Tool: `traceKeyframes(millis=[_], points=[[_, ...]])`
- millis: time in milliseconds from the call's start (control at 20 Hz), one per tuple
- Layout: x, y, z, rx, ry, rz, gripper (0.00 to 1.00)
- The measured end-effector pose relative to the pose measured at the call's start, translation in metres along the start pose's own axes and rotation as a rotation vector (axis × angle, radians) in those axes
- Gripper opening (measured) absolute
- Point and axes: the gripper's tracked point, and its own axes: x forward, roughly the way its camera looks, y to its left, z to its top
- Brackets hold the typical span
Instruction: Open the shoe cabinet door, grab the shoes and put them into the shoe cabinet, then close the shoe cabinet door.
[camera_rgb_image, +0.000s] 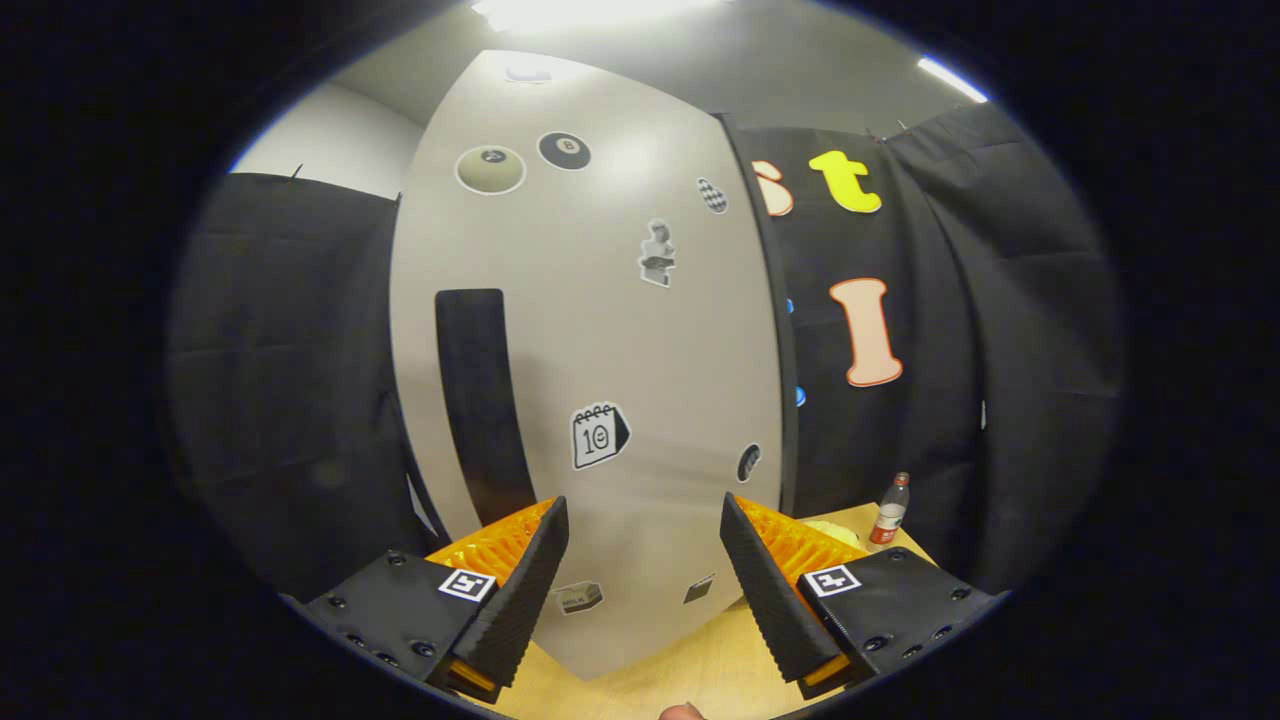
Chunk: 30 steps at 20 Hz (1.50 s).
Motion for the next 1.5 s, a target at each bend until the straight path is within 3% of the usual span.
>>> traceKeyframes(millis=[250, 550, 1250, 1500], points=[[0.005, 0.026, 0.002, -0.018, -0.005, 0.053, 0.99], [-0.014, -0.003, 0.006, -0.008, -0.004, 0.05, 0.99], [-0.1, -0.138, 0.046, -0.068, -0.08, -0.138, 0.98], [-0.112, -0.164, 0.043, -0.083, -0.081, -0.182, 0.98]])
